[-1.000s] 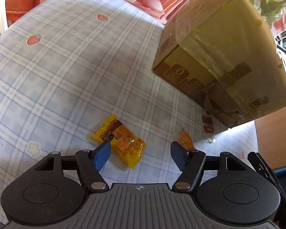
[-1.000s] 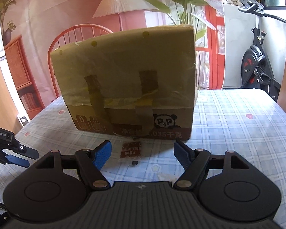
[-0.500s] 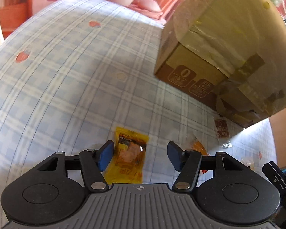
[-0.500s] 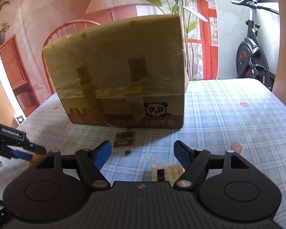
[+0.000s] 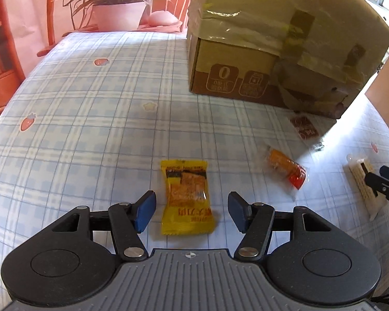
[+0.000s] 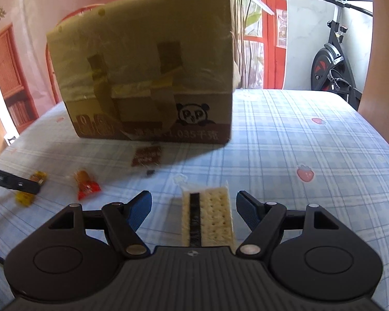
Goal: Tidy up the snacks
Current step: 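Close the left tool on the yellow packet while the right tool grasps the cracker pack, then lift both packets with both tools and carry them over the box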
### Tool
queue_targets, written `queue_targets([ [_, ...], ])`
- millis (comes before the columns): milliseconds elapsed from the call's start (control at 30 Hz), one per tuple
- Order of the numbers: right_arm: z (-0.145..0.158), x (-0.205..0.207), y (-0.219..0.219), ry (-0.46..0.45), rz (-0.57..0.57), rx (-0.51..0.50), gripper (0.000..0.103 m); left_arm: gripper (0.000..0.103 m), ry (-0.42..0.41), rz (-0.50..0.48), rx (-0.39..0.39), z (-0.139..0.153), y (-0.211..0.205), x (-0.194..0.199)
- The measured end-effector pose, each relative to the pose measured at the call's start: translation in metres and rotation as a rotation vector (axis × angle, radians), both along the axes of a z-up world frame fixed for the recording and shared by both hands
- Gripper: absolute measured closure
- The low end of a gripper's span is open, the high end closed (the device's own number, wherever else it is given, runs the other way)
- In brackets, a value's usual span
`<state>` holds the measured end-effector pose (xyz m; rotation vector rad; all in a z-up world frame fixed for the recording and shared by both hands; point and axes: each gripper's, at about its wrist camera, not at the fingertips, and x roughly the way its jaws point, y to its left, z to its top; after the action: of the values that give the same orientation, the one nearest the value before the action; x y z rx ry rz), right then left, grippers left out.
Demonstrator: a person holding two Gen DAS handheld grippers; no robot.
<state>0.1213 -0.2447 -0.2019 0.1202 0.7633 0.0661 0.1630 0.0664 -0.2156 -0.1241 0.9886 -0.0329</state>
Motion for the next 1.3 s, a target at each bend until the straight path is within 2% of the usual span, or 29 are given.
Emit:
queue_targets([
  [133, -0.013, -0.002, 0.000, 0.032, -0.003, 0.005, 0.031, 0.039, -0.024, 0.012, 0.010, -0.001, -0.003, -0.006],
  [333, -0.015, -0.001, 0.001, 0.037, 0.015, 0.005, 0.053, 0.041, -0.053, 0.024, 0.041, -0.002, -0.008, -0.011],
  [600, -0.015, 0.000, 0.007, 0.035, 0.037, 0.002, 0.052, 0.042, -0.066, 0.038, 0.057, -0.001, -0.008, -0.009],
  [667, -0.015, -0.001, 0.007, 0.036, 0.035, 0.004, 0.051, 0.049, -0.074, 0.045, 0.074, -0.002, -0.008, -0.009],
  [700, -0.015, -0.001, 0.007, 0.036, 0.034, 0.005, 0.051, 0.058, -0.079, 0.052, 0.086, -0.002, -0.008, -0.010],
  [733, -0.016, -0.001, 0.006, 0.037, 0.033, 0.006, 0.051, 0.063, -0.085, 0.060, 0.095, -0.002, -0.007, -0.011],
  [833, -0.018, -0.003, 0.007, 0.033, 0.031, 0.006, 0.051, 0.065, -0.095, 0.069, 0.069, -0.003, -0.002, -0.012],
  [1300, -0.018, -0.003, 0.006, 0.035, 0.037, 0.002, 0.052, 0.066, -0.133, 0.078, 0.054, 0.003, -0.003, -0.021],
])
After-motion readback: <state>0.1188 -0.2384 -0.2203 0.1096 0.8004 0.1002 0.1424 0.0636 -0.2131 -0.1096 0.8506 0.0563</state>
